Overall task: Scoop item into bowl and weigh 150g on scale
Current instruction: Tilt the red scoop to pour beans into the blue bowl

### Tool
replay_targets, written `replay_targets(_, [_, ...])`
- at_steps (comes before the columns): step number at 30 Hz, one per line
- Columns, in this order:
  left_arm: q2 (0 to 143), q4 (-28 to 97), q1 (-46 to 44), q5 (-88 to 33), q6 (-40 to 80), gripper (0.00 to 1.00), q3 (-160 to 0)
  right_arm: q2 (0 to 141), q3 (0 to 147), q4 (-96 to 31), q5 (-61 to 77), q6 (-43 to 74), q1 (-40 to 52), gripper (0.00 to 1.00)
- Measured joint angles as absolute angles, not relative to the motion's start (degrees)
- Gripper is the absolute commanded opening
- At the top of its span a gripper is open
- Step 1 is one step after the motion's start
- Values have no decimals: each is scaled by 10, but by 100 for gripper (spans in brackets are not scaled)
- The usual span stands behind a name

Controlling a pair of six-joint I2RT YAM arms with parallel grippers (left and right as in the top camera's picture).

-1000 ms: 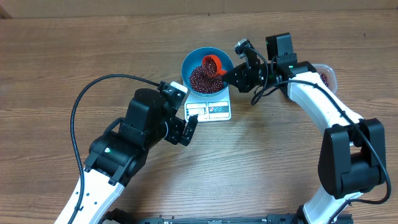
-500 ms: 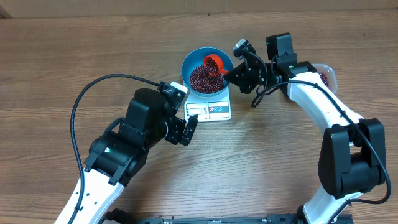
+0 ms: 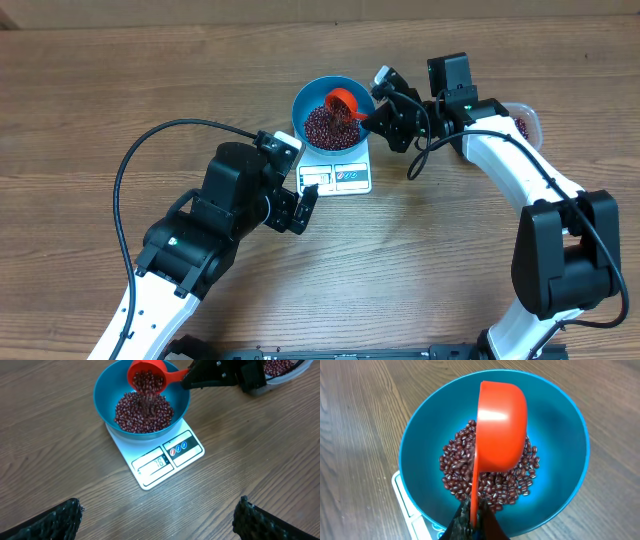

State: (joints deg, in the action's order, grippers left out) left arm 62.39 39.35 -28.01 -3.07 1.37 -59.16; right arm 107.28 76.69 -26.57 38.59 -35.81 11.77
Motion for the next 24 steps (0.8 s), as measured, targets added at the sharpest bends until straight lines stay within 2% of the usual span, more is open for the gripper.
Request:
replay_targets(18, [624,394,-280,-31,14,99,-592,1073,767,-265,365,-628,118,4])
replay_targets(24, [624,394,-280,-31,14,99,-592,1073,767,-257,328,-663,118,4])
